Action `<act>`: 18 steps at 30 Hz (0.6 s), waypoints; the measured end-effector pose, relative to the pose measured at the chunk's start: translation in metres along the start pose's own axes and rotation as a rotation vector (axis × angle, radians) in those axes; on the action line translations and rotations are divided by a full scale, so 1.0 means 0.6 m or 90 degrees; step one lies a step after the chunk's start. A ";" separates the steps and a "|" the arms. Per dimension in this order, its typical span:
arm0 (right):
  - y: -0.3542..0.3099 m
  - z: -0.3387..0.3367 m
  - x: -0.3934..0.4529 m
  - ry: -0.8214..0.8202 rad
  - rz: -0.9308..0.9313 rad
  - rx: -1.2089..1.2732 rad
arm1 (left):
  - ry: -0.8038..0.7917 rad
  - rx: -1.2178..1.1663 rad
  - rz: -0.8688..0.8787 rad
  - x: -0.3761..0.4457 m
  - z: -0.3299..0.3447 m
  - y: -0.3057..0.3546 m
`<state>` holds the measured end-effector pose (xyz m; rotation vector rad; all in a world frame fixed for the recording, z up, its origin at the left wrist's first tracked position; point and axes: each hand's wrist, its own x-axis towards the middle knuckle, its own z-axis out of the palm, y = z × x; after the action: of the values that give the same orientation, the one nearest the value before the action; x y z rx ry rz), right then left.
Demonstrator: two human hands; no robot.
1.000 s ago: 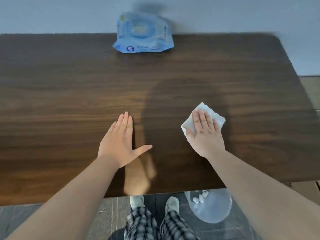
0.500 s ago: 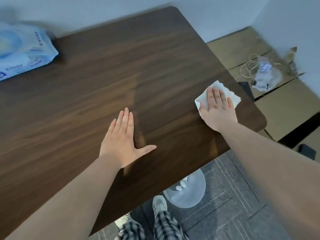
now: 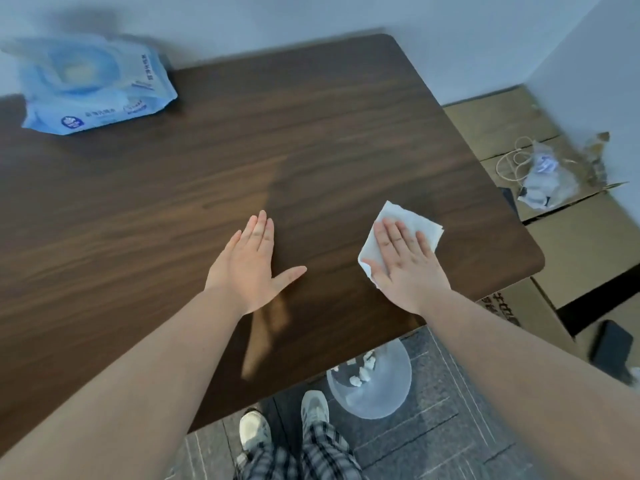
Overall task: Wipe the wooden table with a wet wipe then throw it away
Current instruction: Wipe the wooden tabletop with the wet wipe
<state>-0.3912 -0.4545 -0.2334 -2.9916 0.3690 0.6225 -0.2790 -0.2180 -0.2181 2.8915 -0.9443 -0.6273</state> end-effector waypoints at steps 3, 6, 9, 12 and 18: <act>-0.106 0.006 -0.031 -0.006 -0.093 -0.017 | 0.037 -0.023 -0.077 -0.065 0.004 -0.085; -0.242 0.010 -0.055 -0.027 -0.221 -0.019 | 0.013 -0.024 -0.180 -0.168 0.017 -0.196; -0.402 0.023 -0.070 -0.048 -0.353 -0.022 | -0.001 -0.026 -0.297 -0.298 0.044 -0.311; -0.553 0.030 -0.071 -0.044 -0.454 -0.053 | -0.021 -0.061 -0.395 -0.430 0.079 -0.405; -0.828 0.060 -0.115 -0.057 -0.611 -0.102 | -0.035 -0.101 -0.477 -0.599 0.134 -0.518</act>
<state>-0.3442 0.0463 -0.2321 -2.7586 -1.0911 0.6528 -0.4001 0.2487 -0.2091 3.0255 0.2292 -0.7586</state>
